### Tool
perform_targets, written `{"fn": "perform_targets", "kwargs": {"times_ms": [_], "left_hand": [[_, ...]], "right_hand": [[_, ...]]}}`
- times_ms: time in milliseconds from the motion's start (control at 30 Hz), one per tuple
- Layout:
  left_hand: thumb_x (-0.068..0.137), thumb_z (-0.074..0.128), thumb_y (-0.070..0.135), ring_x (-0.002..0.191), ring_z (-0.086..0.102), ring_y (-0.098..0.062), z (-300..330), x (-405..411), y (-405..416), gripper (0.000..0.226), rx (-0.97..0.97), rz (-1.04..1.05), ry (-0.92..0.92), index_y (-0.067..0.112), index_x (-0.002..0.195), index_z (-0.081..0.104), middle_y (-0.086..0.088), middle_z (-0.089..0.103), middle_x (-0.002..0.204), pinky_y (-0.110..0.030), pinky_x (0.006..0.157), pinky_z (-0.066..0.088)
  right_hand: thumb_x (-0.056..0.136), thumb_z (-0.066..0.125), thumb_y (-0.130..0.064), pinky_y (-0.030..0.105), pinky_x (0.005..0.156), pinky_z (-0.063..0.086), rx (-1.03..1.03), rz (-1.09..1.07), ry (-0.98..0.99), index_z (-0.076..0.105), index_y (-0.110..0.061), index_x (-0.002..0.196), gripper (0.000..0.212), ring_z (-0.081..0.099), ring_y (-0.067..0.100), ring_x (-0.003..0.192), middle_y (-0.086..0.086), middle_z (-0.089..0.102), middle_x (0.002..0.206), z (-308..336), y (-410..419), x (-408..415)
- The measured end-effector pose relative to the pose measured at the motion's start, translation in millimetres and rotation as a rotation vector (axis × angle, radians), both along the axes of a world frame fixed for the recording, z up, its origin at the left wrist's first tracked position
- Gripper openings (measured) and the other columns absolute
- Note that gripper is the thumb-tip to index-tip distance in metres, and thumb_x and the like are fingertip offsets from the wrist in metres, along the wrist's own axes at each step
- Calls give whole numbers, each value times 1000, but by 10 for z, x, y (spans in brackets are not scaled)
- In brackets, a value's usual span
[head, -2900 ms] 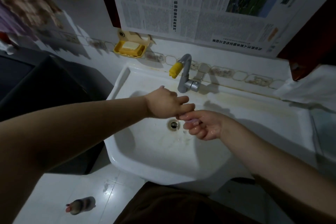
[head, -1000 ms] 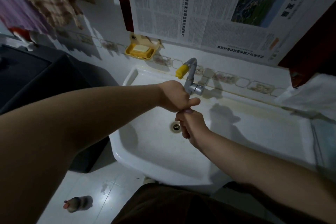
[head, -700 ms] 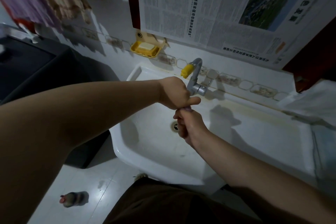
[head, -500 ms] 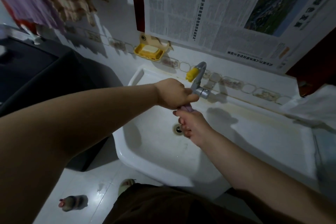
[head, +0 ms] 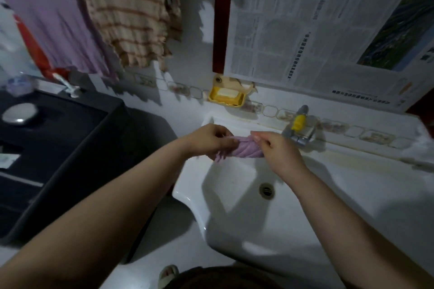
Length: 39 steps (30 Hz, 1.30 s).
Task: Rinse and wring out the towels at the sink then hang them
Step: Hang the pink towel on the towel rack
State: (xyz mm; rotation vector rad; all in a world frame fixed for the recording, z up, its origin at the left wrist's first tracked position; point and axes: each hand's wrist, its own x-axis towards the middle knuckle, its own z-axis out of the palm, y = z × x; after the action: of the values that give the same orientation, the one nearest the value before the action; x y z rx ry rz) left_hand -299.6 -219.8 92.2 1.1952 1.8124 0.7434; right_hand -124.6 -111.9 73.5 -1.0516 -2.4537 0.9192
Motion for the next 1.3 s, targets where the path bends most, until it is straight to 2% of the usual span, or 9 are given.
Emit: {"fn": "perform_targets", "kwargs": {"times_ms": [133, 267, 433, 533, 633, 833, 967, 1133, 1300], "left_hand": [[96, 45, 47, 94, 63, -22, 53, -471, -219, 37, -64, -88, 382, 23, 115, 66, -6, 69, 110, -35, 90, 49], [97, 46, 38, 114, 56, -22, 270, -836, -426, 35, 85, -93, 588, 23, 123, 64, -3, 61, 128, -31, 95, 42], [97, 43, 24, 72, 60, -17, 463, -1164, -600, 25, 300, 135, 342, 23, 74, 55, 5, 63, 74, -33, 72, 48], [100, 38, 29, 74, 55, -21, 580, -1322, -646, 27, 472, 353, 86, 16, 79, 49, 2, 54, 73, -45, 80, 50], [103, 35, 29, 67, 48, -14, 821, -1414, -672, 29, 569, 447, 221, 11, 83, 47, 3, 48, 72, -38, 70, 42], [103, 36, 23, 69, 46, -7, 1322, -1607, -623, 27, 570, 449, 293, 15, 80, 50, 4, 50, 75, -29, 69, 36], [101, 44, 29, 82, 55, -12, 1542, -1793, -701, 29, 561, 459, 103, 10, 88, 62, -3, 60, 86, -34, 81, 45], [102, 44, 26, 91, 59, -23, 1752, -1979, -834, 39, 613, 462, 73, -8, 103, 62, -24, 66, 104, -46, 94, 48], [102, 44, 27, 88, 55, -13, 1879, -2312, -1014, 32, 694, 426, 91, 2, 99, 63, -8, 62, 95, -29, 85, 46]], "right_hand": [[97, 49, -19, 23, 79, 38, 248, 3, 87, 69, -14, 108, 23, 55, 17, 99, 1, 61, 111, 181, -346, -565], [99, 43, -26, 32, 68, 40, 171, 24, 108, 60, -14, 94, 22, 55, 21, 83, -1, 58, 89, 437, -585, -1082], [98, 46, -24, 32, 67, 45, -10, 80, 302, 58, -13, 92, 17, 53, 12, 68, -3, 54, 74, 789, -623, -1482], [91, 61, -20, 13, 67, 41, -82, 211, 259, 57, -18, 99, 10, 52, 0, 76, -6, 58, 88, 975, -529, -1584], [84, 65, -20, 19, 74, 44, -17, 343, -41, 56, -25, 110, 28, 56, 8, 88, -8, 59, 102, 1145, -403, -1646], [84, 59, -24, 29, 67, 41, 97, 417, -224, 54, -22, 86, 5, 52, 11, 74, -7, 55, 78, 1430, -263, -1922], [91, 47, -9, 26, 68, 40, -7, 436, -56, 64, -9, 92, 16, 55, 13, 79, -1, 59, 82, 1608, -306, -2136], [98, 44, -17, 14, 97, 27, 168, 505, -81, 55, -9, 129, 33, 41, 21, 130, 8, 41, 139, 1623, -465, -2431], [91, 42, 7, -4, 91, 24, 304, 356, 457, 52, -5, 132, 44, 45, 15, 118, 11, 52, 124, 1663, -696, -2659]]}}
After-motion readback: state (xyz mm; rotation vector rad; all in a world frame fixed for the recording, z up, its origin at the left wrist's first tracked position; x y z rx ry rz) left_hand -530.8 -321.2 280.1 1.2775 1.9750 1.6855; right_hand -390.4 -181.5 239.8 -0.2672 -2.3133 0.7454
